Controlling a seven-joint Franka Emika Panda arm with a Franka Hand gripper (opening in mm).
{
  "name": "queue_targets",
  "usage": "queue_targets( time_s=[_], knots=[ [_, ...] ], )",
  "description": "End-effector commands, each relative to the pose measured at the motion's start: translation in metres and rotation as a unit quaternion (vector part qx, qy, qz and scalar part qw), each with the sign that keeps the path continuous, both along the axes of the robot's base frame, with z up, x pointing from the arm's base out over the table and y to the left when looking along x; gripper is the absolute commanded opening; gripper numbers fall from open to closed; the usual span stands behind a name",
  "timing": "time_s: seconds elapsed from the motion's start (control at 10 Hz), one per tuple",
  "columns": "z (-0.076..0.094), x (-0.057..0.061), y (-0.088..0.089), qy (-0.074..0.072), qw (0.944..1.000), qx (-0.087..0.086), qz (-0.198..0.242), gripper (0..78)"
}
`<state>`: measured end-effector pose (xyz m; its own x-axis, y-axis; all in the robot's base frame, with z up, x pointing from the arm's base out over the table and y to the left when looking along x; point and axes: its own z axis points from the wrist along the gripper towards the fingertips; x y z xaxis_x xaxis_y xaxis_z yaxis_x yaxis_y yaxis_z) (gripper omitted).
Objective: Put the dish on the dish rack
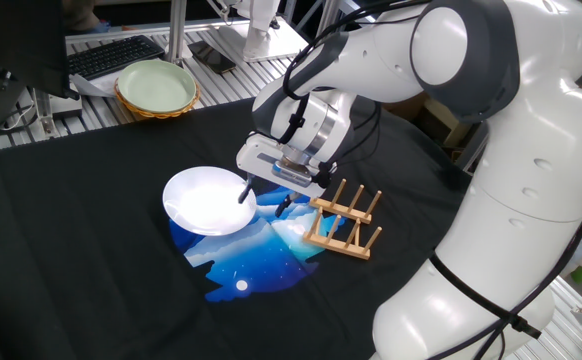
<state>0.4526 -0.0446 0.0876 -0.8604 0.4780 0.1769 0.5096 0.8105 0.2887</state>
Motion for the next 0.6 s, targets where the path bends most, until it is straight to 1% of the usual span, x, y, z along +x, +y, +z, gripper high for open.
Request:
queue_targets(
  time_s=[0.1, 0.2, 0.3, 0.5, 0.6],
  knots=[
    [-0.0163, 0.0055, 0.0086, -0.012, 0.9995, 0.027, -0.012, 77.4],
    [-0.0165, 0.0056, 0.0087, -0.012, 0.9994, 0.029, -0.012, 77.4],
    [-0.0169, 0.0057, 0.0089, -0.012, 0.9991, 0.039, -0.014, 77.4],
    [-0.0180, 0.0058, 0.0094, -0.014, 0.9990, 0.041, -0.015, 77.4],
    [-0.0186, 0.0059, 0.0097, -0.014, 0.9987, 0.047, -0.018, 77.4]
  ],
)
